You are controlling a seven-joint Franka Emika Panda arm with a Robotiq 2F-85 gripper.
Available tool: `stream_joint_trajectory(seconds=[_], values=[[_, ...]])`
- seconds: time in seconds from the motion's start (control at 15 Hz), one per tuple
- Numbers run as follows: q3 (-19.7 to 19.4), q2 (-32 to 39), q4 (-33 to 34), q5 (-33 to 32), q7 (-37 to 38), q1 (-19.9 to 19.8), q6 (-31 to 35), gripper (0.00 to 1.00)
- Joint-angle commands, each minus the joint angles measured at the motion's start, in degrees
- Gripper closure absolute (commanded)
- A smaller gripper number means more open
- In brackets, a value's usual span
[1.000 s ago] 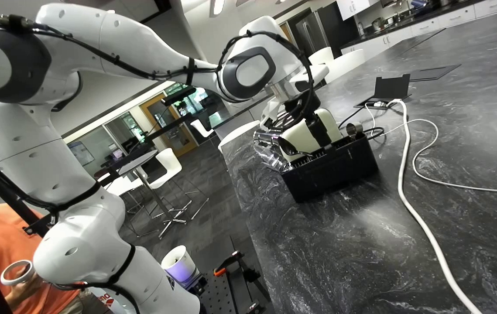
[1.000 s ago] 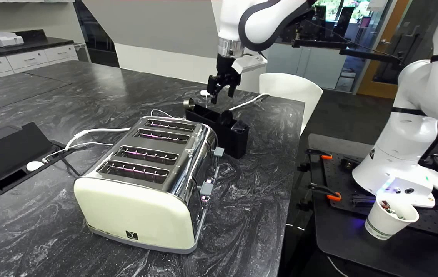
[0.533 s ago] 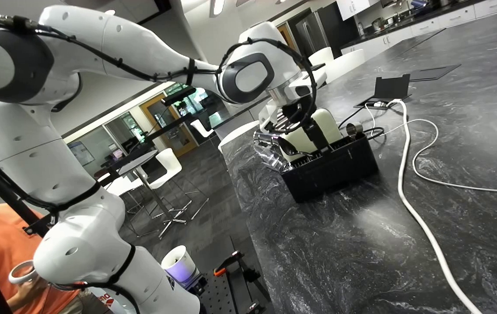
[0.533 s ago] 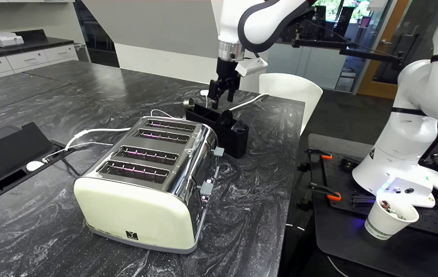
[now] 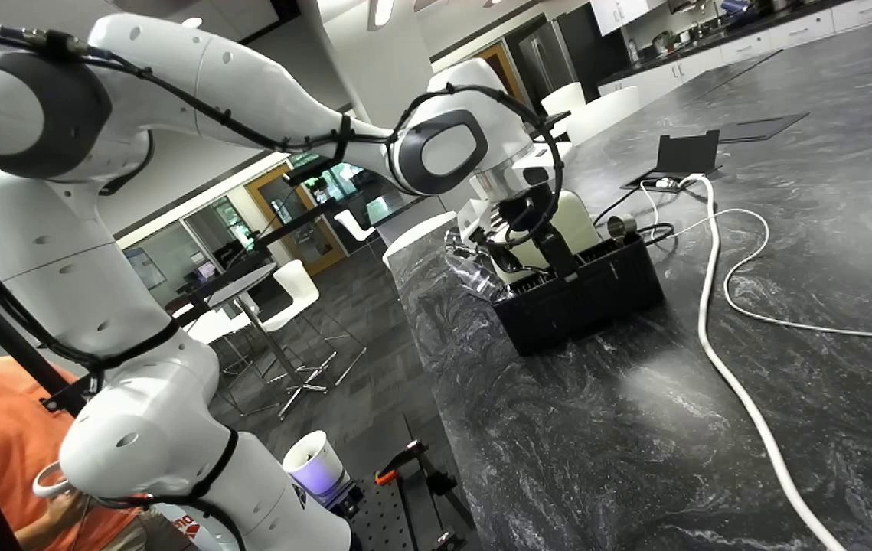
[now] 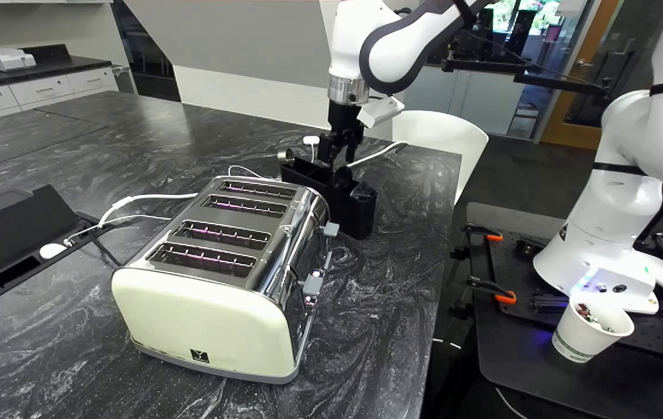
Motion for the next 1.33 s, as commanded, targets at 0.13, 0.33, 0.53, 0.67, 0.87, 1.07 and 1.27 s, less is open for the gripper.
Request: stream_joint_trajectory(seconds=[0.13, 0.33, 0.53, 0.67, 0.87, 1.07, 1.27], values=[[-0.4, 2.4, -0.4, -3.7, 3.3, 1.0, 4.6, 0.25], [-0.6, 3.2, -0.2, -4.9, 4.9, 1.5, 5.8, 0.41], [-0.7, 3.7, 0.0, -5.6, 5.9, 1.9, 5.9, 0.64], [-0.7, 3.8, 0.1, -5.8, 6.2, 2.1, 5.7, 0.79], [-0.8, 3.9, 0.4, -6.0, 6.8, 2.4, 5.5, 1.00], [-0.8, 3.8, 0.6, -6.3, 7.1, 2.6, 5.0, 0.97], [-1.2, 2.0, 0.0, -7.0, 10.0, 2.9, 3.7, 0.97]])
